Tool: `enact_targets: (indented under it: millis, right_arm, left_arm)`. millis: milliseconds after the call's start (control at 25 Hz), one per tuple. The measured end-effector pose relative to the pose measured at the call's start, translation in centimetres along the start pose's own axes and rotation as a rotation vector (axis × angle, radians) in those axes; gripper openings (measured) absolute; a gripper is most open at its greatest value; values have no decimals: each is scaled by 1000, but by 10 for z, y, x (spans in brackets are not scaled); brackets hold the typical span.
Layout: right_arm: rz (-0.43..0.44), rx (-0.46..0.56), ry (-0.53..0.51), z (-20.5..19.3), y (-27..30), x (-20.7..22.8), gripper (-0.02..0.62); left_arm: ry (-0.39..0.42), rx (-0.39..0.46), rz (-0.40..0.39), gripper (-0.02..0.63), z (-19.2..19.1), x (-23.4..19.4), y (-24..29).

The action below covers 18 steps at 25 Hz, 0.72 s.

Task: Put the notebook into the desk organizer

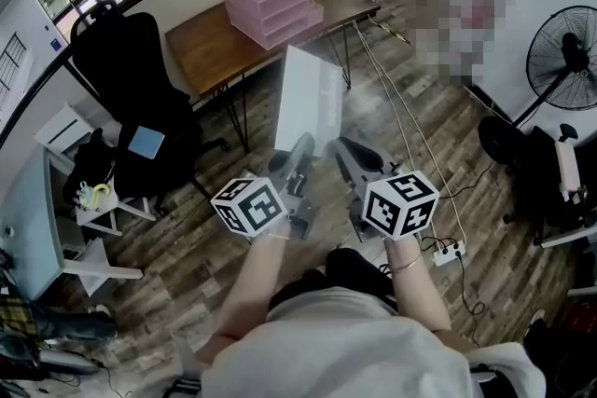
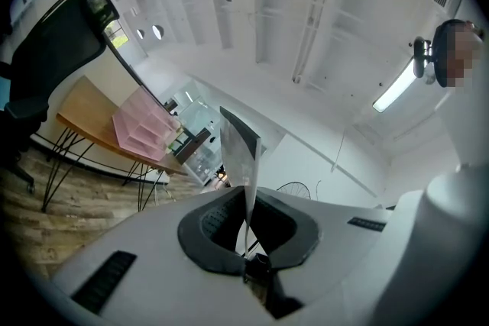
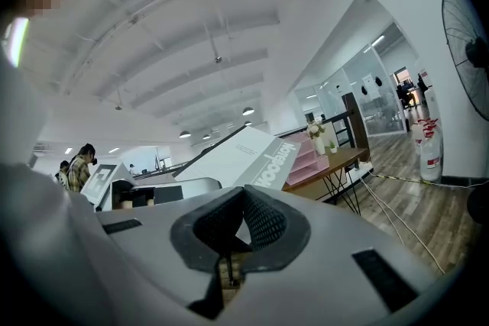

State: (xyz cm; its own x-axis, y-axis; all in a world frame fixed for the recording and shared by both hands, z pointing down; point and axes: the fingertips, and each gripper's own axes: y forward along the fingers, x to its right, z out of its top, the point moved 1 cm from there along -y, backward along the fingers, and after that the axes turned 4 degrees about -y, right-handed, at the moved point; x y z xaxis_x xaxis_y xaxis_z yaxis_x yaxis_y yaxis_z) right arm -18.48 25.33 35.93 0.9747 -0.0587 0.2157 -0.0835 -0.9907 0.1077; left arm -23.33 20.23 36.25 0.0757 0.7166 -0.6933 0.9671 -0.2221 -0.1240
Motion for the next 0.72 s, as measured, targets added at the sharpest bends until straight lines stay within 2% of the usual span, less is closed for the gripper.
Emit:
enact_targets:
  millis: [320, 720]
  right_arm:
    - [20, 19, 2, 0, 25, 18, -5]
    - [84, 51, 32, 29, 79, 94, -5]
  left_arm:
    - [23, 12, 7, 18, 18, -20, 21]
    - [-9, 39, 23, 18, 30, -59, 99]
